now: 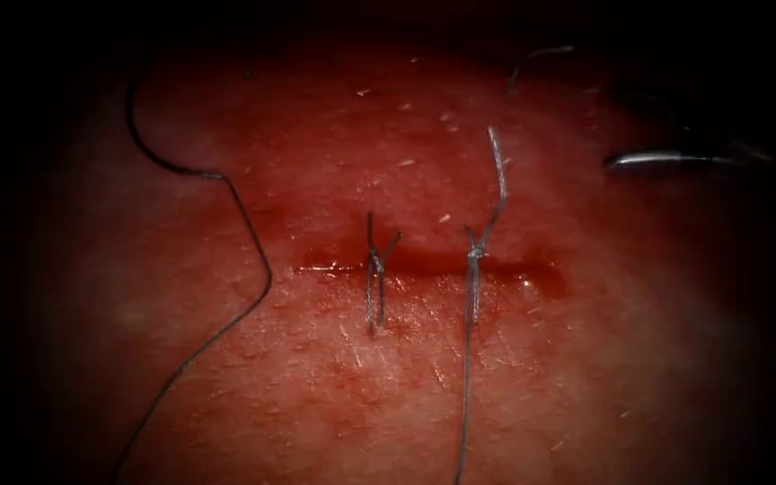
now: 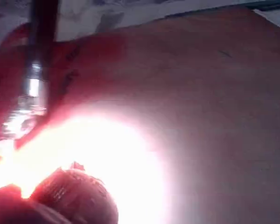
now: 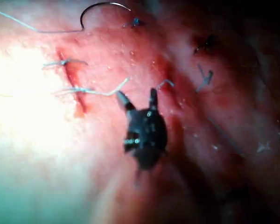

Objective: Wound Closure

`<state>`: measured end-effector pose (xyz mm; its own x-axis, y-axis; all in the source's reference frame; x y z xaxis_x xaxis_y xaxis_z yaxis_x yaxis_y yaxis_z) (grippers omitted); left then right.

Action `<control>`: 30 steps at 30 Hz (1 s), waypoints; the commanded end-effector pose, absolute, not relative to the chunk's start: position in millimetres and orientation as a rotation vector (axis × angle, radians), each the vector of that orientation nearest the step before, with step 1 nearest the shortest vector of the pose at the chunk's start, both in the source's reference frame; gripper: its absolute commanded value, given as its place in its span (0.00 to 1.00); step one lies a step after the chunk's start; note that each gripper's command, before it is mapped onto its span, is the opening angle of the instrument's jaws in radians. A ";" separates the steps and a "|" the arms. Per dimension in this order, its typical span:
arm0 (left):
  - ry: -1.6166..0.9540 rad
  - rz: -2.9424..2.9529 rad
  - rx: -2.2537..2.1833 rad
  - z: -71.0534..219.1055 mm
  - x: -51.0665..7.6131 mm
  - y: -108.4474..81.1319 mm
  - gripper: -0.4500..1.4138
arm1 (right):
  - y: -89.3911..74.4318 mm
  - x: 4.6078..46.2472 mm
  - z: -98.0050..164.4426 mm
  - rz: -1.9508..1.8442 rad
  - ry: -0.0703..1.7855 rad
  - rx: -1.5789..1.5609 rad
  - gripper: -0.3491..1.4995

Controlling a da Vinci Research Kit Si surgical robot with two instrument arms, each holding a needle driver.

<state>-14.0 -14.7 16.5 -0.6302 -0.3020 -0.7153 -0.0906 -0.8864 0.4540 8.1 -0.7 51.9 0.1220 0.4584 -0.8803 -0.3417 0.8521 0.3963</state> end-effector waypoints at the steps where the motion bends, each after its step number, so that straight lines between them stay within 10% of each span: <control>1: -0.703 -2.646 1.288 16.9 -15.0 -13.9 0.00 | -2.5 8.1 51.8 0.566 1.335 0.113 0.90; 10: -0.810 -2.701 1.323 17.6 -18.3 -6.8 0.00 | -7.0 10.7 48.8 0.541 1.345 0.096 0.58; 13: -0.864 -2.731 1.338 19.1 -19.2 -2.5 0.00 | -8.8 13.8 48.1 0.488 1.341 0.097 0.34; 30: -0.758 -2.803 1.356 31.9 -22.2 7.5 0.00 | -12.1 24.1 50.8 0.405 1.378 0.118 0.08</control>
<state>-21.8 7.4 32.3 -0.6410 -0.1442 -0.7539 -0.2501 -0.8893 0.3828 23.5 -11.6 50.4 0.1349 0.3459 -0.9285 -0.2097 0.9258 0.3144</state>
